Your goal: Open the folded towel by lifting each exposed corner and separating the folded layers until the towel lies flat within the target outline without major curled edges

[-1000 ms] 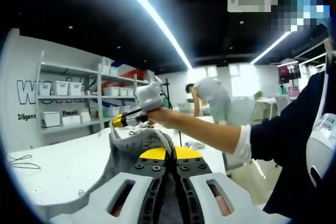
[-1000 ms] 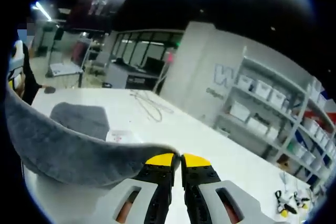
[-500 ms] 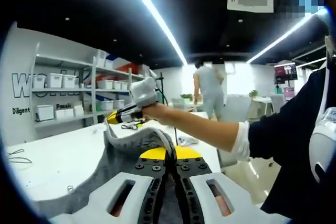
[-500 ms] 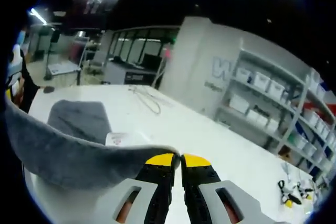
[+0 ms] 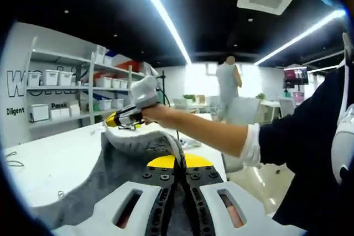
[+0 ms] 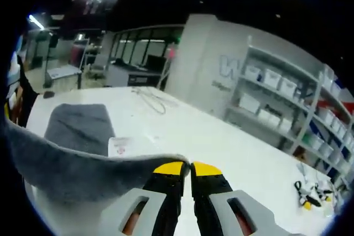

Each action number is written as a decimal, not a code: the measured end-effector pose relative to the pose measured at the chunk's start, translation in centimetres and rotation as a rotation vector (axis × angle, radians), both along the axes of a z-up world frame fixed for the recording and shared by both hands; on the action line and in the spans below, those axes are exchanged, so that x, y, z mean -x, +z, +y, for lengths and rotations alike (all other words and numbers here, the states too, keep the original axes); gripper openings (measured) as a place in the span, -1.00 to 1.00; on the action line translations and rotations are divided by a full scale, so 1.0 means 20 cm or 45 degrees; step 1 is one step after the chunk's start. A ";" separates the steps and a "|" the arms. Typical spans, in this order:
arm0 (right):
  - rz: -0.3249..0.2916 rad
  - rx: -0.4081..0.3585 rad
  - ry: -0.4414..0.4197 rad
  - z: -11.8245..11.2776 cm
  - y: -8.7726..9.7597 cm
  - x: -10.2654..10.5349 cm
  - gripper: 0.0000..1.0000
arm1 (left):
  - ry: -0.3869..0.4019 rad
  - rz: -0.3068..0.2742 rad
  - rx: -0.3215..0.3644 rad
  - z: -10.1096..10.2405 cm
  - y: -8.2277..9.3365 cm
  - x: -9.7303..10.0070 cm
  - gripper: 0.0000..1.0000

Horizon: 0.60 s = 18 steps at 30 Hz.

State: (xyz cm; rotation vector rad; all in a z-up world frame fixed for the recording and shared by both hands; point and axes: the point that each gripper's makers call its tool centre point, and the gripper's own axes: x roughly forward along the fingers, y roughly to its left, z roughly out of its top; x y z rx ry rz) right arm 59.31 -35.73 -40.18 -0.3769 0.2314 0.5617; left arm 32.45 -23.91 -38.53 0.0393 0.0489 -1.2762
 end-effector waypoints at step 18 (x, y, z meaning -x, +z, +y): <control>0.050 0.020 -0.019 -0.12 -0.13 0.01 -0.98 | -0.125 0.034 -0.060 -0.23 -0.15 0.09 -0.96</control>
